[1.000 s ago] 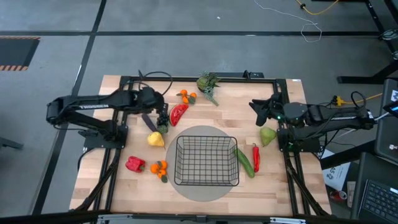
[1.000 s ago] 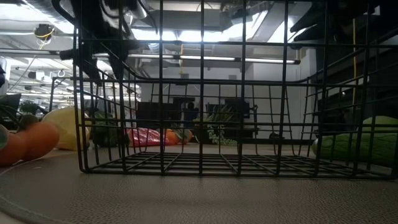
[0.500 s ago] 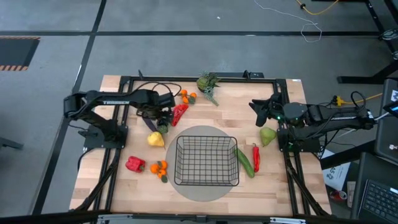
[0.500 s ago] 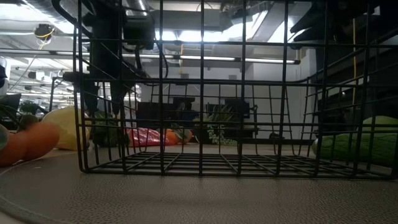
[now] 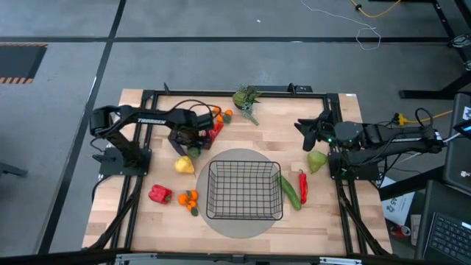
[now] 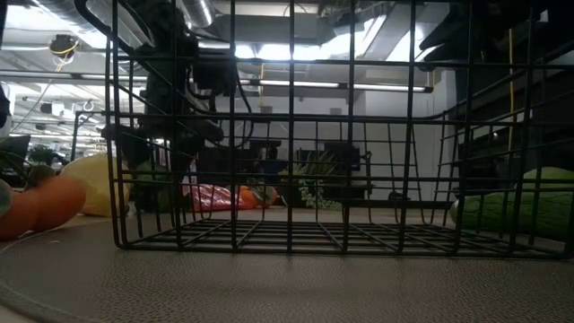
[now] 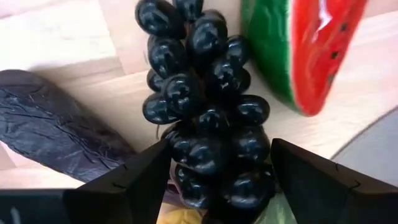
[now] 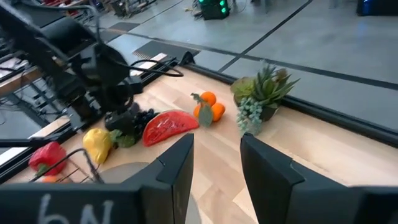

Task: Build produce basket
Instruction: Put the black grapes into the black wire basket

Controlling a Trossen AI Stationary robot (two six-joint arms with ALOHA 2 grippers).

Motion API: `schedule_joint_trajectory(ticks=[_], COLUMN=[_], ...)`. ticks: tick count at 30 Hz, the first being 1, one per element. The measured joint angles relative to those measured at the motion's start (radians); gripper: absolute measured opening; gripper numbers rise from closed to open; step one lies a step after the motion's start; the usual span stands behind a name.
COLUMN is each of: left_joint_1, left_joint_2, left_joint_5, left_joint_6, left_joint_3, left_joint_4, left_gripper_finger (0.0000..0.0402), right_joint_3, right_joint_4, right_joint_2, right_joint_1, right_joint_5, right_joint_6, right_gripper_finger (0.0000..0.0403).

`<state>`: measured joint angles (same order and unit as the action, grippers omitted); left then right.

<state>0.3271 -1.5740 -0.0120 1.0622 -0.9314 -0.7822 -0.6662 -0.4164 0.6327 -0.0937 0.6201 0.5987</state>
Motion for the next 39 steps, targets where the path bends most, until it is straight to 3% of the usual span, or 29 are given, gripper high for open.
schedule_joint_trajectory(ticks=[14,25,31,39], left_joint_1=[0.0,0.0,-0.001,-0.024], left_joint_2=[-0.018,-0.017,-0.011,0.064], left_joint_5=[0.0,0.001,-0.099,-0.161], left_joint_6=[-0.023,-0.025,-0.026,-0.045], left_joint_3=[0.0,0.0,0.0,-0.026], left_joint_4=[0.001,-0.003,-0.038,-0.075], left_gripper_finger=[0.0263,0.0146,0.0074,0.0051], right_joint_3=[0.0,0.0,0.0,0.0], right_joint_4=[-0.009,-0.016,-0.016,-0.015], right_joint_2=[0.0,0.0,0.0,0.0], right_joint_1=[0.0,0.0,0.0,0.0], right_joint_5=[-0.02,-0.02,-0.02,-0.019], right_joint_6=[0.0,0.0,-0.002,-0.001], right_gripper_finger=[0.0134,0.0134,0.0134,0.0134])
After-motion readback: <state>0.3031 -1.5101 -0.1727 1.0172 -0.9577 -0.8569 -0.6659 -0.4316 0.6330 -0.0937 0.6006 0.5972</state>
